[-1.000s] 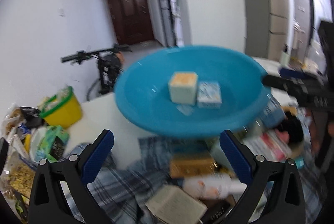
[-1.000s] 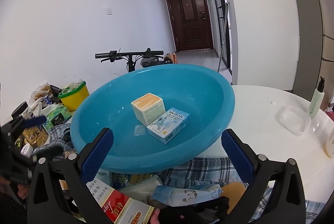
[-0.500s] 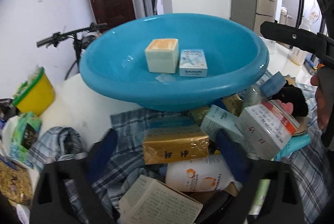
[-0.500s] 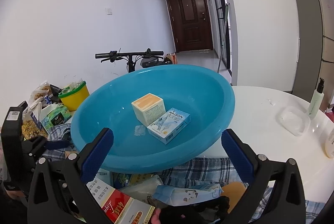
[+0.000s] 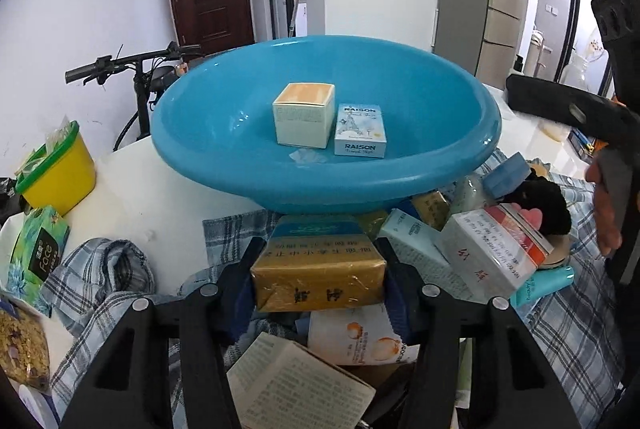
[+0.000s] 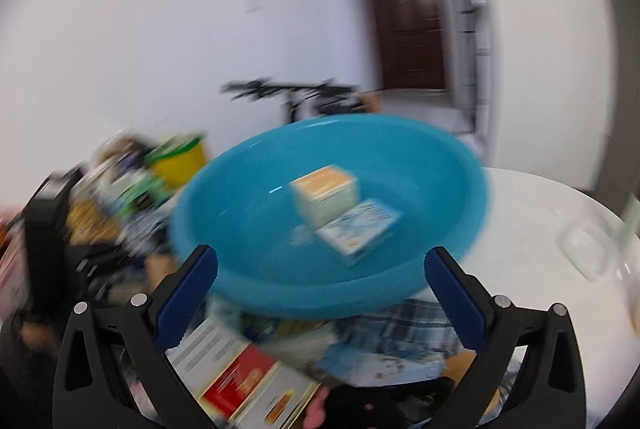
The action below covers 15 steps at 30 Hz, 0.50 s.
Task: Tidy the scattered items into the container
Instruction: 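Move both tools back toward the remaining items on the shirt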
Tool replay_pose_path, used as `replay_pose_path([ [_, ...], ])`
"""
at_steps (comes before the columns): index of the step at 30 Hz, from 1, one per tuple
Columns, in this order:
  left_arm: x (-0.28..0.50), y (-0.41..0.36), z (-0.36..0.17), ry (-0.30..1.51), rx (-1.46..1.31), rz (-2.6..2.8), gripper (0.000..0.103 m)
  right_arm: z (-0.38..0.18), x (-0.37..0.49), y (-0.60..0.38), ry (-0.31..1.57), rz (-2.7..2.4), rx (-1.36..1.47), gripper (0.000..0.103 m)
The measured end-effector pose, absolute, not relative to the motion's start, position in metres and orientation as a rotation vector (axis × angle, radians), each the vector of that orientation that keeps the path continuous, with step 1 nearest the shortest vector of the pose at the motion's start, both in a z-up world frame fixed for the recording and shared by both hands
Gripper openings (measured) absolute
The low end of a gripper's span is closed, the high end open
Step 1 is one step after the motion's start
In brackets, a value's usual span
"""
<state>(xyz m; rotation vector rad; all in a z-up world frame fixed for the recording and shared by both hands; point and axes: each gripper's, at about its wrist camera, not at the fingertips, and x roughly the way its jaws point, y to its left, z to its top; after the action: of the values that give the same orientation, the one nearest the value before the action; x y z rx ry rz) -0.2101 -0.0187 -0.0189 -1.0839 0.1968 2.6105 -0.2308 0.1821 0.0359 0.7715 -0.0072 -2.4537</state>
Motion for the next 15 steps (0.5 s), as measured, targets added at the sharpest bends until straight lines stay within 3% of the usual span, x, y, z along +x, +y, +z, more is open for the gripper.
replay_pose_path([
  [8, -0.212, -0.023, -0.022, 0.176, -1.106, 2.609, 0.057, 0.012, -0.185, 0.152, 0.422, -2.027, 0.790, 0.103],
  [15, -0.209, -0.023, -0.017, 0.172, -1.084, 2.616, 0.057, -0.014, -0.191, 0.140, 0.474, -2.031, 0.856, 0.103],
])
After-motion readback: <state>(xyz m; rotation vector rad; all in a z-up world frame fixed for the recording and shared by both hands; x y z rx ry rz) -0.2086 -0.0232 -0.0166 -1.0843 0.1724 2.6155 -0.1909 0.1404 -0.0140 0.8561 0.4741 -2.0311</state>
